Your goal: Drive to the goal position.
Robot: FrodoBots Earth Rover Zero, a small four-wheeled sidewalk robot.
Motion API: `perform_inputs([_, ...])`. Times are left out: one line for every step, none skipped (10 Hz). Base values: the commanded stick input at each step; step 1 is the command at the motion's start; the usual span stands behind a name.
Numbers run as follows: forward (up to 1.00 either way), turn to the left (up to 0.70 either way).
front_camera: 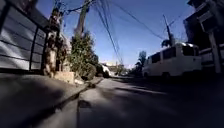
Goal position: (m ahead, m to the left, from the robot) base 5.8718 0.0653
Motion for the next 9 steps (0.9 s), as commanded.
perform_inputs([1.00, 0.00])
perform_inputs([1.00, 0.00])
perform_inputs([1.00, 0.00])
perform_inputs([1.00, 0.00])
perform_inputs([1.00, 0.00])
perform_inputs([1.00, 0.00])
perform_inputs([1.00, 0.00])
perform_inputs([1.00, 0.00])
perform_inputs([1.00, 0.05])
